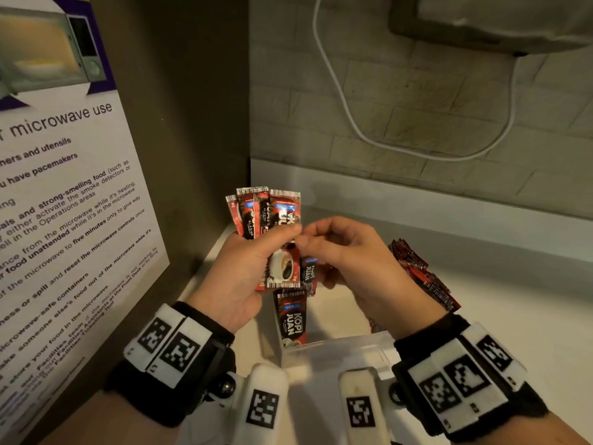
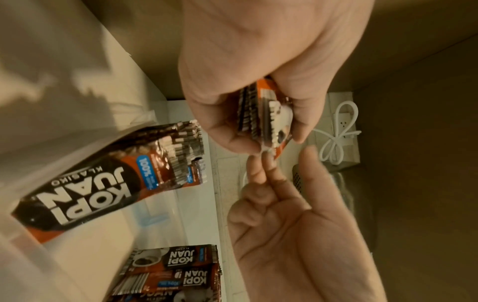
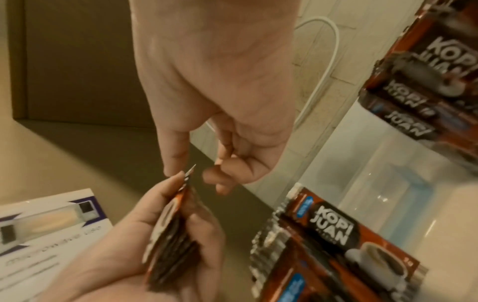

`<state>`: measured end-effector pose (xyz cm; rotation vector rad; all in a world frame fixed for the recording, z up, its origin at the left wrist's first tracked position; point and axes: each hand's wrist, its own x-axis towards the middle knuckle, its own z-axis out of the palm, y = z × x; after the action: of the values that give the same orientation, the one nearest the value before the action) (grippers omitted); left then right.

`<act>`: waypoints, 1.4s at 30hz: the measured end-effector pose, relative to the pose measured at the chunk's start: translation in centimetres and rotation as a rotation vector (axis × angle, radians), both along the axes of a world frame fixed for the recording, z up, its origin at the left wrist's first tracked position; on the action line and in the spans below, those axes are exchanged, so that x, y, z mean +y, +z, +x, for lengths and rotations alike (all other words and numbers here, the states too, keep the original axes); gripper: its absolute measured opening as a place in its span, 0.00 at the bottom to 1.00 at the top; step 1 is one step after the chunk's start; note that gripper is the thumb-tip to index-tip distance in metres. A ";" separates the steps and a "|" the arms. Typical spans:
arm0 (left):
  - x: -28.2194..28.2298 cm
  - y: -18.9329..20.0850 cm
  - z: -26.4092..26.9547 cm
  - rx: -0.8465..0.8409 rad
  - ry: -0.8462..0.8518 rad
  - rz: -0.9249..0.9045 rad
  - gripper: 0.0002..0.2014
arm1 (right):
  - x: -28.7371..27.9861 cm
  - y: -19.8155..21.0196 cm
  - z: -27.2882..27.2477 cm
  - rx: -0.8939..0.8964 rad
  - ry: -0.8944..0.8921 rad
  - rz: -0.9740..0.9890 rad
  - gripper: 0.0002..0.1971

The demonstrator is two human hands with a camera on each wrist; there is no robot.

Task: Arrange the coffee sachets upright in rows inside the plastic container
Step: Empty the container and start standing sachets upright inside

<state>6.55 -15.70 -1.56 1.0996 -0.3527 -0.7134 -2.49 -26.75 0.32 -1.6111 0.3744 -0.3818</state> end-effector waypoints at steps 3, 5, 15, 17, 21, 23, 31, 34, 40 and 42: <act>-0.2 0.1 -0.3 -0.016 -0.016 -0.005 0.14 | 0.8 -0.1 0.2 -0.018 0.032 -0.015 0.11; -0.3 0.2 -0.4 -0.041 0.000 -0.001 0.14 | 0.8 -0.3 0.3 -0.036 0.021 -0.008 0.06; 0.3 -0.1 1.2 0.029 0.164 0.075 0.12 | -3.1 -2.7 -0.3 0.103 -0.235 0.017 0.05; 0.4 -0.2 1.2 0.040 0.169 0.078 0.12 | -3.1 -3.8 0.0 0.192 -0.233 0.006 0.07; 0.4 -0.6 1.2 0.059 0.177 0.080 0.14 | -3.2 -5.5 0.8 0.291 -0.220 0.027 0.14; 0.4 -0.6 1.2 0.061 0.184 0.081 0.13 | -3.3 -6.1 1.0 0.318 -0.218 0.030 0.12; 0.4 -0.6 1.0 0.051 0.178 0.080 0.10 | -3.1 -8.1 1.4 0.369 -0.278 0.004 0.15; 0.4 -0.6 0.9 0.053 0.173 0.076 0.10 | -3.2 -8.5 1.4 0.374 -0.285 -0.008 0.15; 0.2 -0.7 0.8 0.054 0.169 0.083 0.10 | -3.3 -9.1 1.7 0.418 -0.311 -0.102 0.14; 0.2 -0.8 0.8 0.058 0.169 0.087 0.10 | -3.3 -9.2 1.9 0.422 -0.324 -0.119 0.15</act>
<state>7.36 -15.51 -2.40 1.1737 -0.1785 -0.6135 -0.62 -30.03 -8.90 -1.7486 0.9561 -0.3089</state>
